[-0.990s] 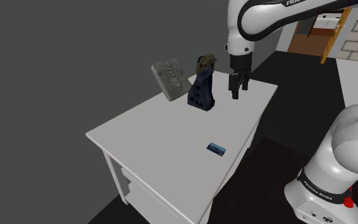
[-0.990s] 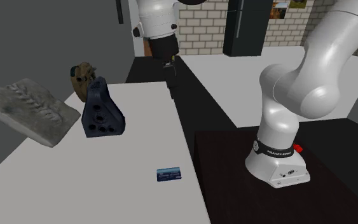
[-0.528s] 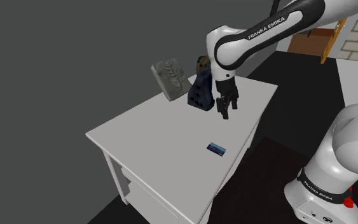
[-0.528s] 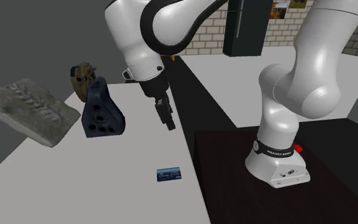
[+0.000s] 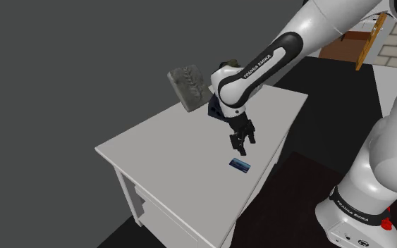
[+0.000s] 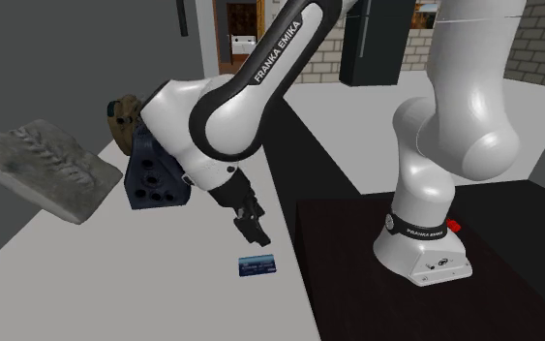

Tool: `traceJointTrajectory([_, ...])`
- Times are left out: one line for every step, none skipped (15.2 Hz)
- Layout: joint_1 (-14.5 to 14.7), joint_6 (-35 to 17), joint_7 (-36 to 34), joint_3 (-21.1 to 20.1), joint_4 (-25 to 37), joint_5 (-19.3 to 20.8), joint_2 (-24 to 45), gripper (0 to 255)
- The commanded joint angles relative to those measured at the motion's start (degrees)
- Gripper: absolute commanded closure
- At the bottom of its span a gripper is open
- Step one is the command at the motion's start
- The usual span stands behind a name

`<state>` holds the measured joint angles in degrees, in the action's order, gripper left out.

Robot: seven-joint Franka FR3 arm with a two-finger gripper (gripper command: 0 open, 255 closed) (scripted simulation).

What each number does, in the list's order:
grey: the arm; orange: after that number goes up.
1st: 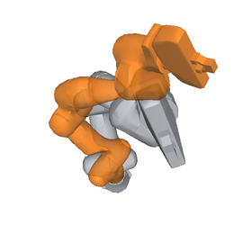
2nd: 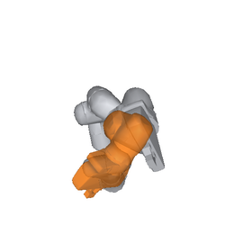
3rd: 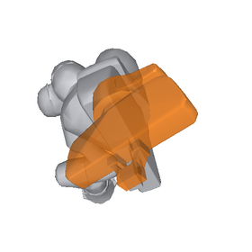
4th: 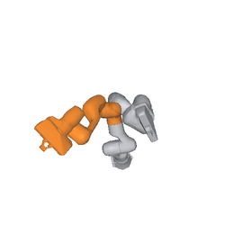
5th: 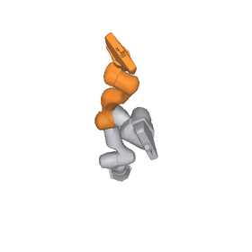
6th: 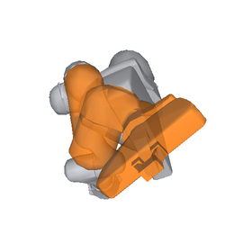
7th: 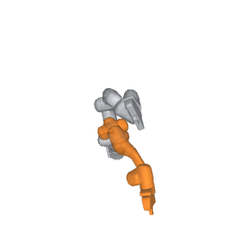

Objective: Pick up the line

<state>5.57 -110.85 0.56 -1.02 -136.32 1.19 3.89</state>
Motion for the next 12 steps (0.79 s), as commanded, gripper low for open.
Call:
traceJointTrajectory([0.5,-1.4,-0.3,-0.5,0.2,-0.5,4.1,0])
traceJointTrajectory([0.7,-1.9,-0.4,-0.8,0.7,-0.8,6.3,0])
traceJointTrajectory([0.8,-2.1,-0.4,-0.8,0.8,-0.8,7.0,0])
traceJointTrajectory([0.8,-2.8,-0.5,-0.8,0.8,-0.8,7.7,0])
traceJointTrajectory([0.8,-3.5,-0.5,-0.8,0.7,-0.8,8.4,0])
traceJointTrajectory([0.8,-4.3,-0.5,-0.8,0.7,-0.7,9.1,0])
traceJointTrajectory([0.8,-5.0,-0.5,-0.8,0.7,-0.7,9.8,0])
traceJointTrajectory([0.8,-5.7,-0.5,-0.8,0.7,-0.7,10.5,0])
traceJointTrajectory([0.8,-6.4,-0.6,-0.8,0.7,-0.7,11.2,0])
traceJointTrajectory([0.8,-7.5,-0.6,-0.8,0.8,-0.6,12.4,0])
traceJointTrajectory([0.8,-7.5,-0.6,-0.8,0.8,-0.6,12.4,0])
traceJointTrajectory([0.8,-7.5,-0.6,-0.8,0.8,-0.6,12.4,0])
